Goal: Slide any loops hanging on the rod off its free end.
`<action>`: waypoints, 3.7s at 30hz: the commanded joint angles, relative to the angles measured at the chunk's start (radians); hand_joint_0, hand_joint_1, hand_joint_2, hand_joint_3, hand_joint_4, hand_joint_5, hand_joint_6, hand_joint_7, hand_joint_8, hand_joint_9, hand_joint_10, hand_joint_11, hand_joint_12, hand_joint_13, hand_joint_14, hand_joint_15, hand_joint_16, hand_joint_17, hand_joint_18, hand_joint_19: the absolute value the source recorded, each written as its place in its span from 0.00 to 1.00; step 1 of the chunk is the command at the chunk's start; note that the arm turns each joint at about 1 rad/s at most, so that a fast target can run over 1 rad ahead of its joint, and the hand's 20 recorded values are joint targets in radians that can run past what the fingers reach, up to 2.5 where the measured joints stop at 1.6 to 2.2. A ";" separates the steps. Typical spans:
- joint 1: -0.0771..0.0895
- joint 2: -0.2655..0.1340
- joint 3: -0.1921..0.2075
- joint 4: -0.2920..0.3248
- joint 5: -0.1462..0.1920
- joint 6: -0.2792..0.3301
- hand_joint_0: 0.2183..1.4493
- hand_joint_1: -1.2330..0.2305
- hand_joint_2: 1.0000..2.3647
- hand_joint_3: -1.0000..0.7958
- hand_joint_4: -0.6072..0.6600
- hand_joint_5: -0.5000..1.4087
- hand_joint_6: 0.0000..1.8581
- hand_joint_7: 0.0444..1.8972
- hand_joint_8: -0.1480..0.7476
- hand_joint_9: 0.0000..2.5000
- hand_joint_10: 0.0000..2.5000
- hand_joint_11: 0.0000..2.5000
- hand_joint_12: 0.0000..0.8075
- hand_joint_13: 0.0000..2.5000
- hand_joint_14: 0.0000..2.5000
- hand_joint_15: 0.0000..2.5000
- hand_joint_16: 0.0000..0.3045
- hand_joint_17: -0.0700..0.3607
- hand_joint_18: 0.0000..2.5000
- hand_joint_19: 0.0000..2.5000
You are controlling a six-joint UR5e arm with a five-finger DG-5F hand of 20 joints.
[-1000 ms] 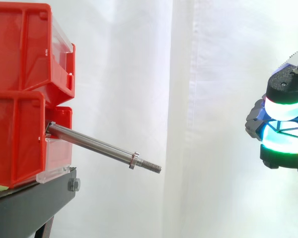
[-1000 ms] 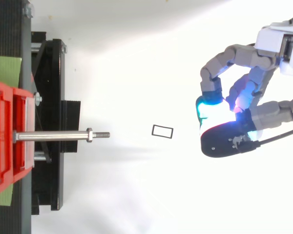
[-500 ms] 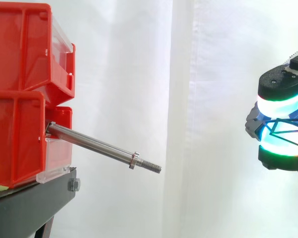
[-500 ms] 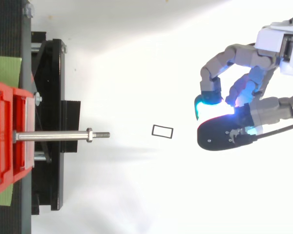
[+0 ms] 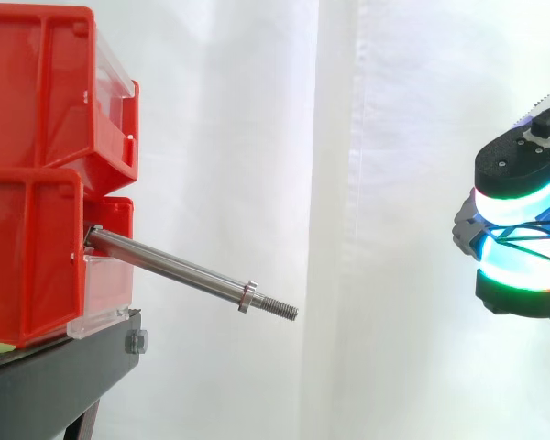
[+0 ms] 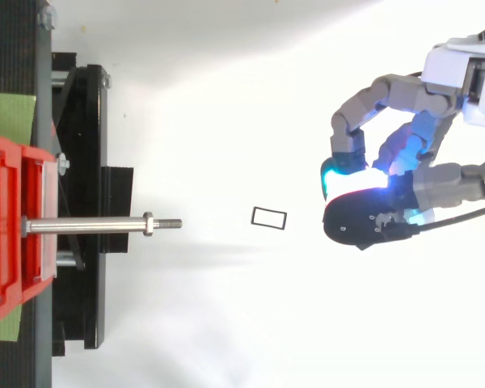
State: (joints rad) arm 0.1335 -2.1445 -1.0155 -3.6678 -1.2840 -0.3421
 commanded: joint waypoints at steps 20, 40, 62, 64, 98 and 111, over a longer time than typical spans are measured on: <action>0.002 0.000 0.000 0.000 0.000 0.000 0.35 0.30 0.02 0.46 0.49 0.18 0.50 0.50 0.47 0.46 0.01 0.42 0.44 0.34 0.01 0.22 0.16 0.41 0.35 0.22; 0.002 0.000 0.000 0.000 0.000 0.012 0.42 0.27 0.01 0.34 0.43 0.18 0.51 0.47 0.45 0.45 0.01 0.42 0.42 0.34 0.01 0.21 0.15 0.40 0.35 0.20; 0.008 0.000 0.000 0.000 0.000 0.018 0.31 0.37 0.01 0.38 0.51 0.20 0.50 0.53 0.48 0.50 0.01 0.41 0.44 0.36 0.01 0.22 0.16 0.41 0.37 0.24; 0.008 0.000 0.000 0.000 0.000 0.018 0.30 0.37 0.01 0.38 0.51 0.20 0.50 0.53 0.48 0.50 0.01 0.41 0.44 0.36 0.01 0.22 0.16 0.42 0.36 0.24; 0.012 0.000 0.000 0.000 0.000 0.032 0.29 0.42 0.01 0.41 0.45 0.22 0.48 0.57 0.47 0.51 0.01 0.30 0.44 0.36 0.01 0.17 0.18 0.44 0.40 0.21; 0.012 0.000 0.000 -0.002 0.000 0.037 0.35 0.29 0.01 0.47 0.42 0.20 0.50 0.53 0.50 0.48 0.01 0.32 0.42 0.35 0.01 0.17 0.16 0.41 0.38 0.20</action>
State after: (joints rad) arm 0.1457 -2.1445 -1.0155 -3.6693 -1.2825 -0.3048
